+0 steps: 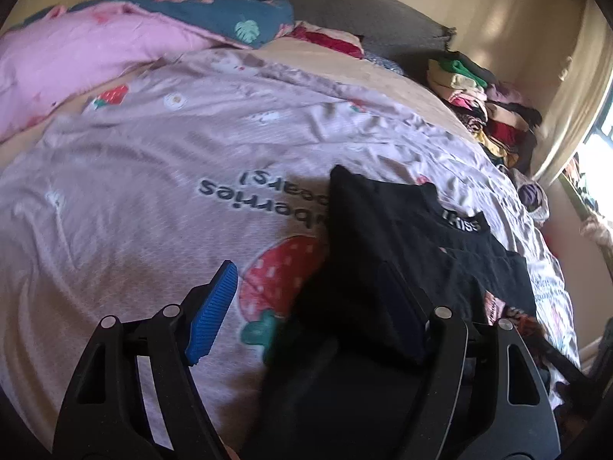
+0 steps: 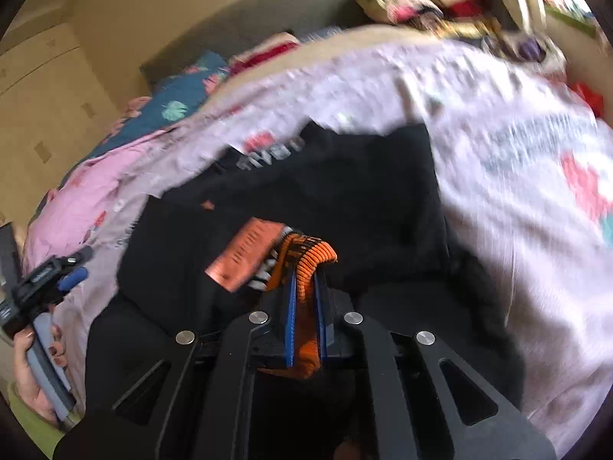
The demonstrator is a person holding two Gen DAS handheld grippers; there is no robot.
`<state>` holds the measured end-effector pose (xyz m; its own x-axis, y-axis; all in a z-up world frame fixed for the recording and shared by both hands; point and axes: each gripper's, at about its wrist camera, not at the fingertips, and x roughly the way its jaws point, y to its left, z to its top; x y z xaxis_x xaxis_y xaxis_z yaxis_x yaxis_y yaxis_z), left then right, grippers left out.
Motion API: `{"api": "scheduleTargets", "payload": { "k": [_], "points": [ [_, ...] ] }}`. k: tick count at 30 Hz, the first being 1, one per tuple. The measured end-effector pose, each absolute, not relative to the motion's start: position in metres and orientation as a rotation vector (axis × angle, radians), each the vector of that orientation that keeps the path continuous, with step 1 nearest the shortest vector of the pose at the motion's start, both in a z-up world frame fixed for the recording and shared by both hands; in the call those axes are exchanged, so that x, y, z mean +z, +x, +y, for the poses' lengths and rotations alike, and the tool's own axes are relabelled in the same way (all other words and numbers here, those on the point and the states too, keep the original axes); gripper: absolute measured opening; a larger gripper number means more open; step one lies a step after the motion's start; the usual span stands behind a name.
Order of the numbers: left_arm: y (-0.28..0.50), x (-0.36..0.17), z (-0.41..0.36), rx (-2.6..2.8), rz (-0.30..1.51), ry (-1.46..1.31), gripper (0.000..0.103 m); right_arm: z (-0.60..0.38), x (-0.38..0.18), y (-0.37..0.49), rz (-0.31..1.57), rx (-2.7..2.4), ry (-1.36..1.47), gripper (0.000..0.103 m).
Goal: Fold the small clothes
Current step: 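Grasp the folded orange cuff with the right gripper and lift it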
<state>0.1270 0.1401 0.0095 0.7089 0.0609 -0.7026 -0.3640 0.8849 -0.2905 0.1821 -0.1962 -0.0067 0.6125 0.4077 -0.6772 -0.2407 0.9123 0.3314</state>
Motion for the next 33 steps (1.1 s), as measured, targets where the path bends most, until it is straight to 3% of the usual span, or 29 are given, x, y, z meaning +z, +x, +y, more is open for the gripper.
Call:
{"api": "scheduleTargets", "payload": {
  "k": [9,13,19,20,22,25,33],
  "points": [
    [0.145,-0.012,0.145,0.136,0.798,-0.595,0.068,-0.178,0.082,0.197,0.609,0.487,0.030,0.007],
    [0.162,-0.019,0.139,0.110,0.830,-0.600,0.068,-0.188,0.066,0.199,0.619,0.472,0.040,0.007],
    [0.190,-0.034,0.137,0.111,0.896,-0.589,0.068,-0.206,0.026,0.210,0.777,0.422,0.098,0.007],
    [0.194,-0.038,0.134,0.111,0.914,-0.579,0.066,-0.208,0.021,0.212,0.796,0.406,0.098,0.007],
    [0.197,-0.040,0.130,0.113,0.928,-0.554,0.045,-0.208,0.014,0.213,0.823,0.379,0.089,0.007],
    [0.196,-0.039,0.126,0.096,0.930,-0.524,0.031,-0.206,0.001,0.213,0.880,0.334,0.043,0.007],
    [0.196,-0.040,0.123,0.097,0.926,-0.483,0.026,-0.201,-0.020,0.217,0.916,0.260,-0.060,0.008]
  ]
}}
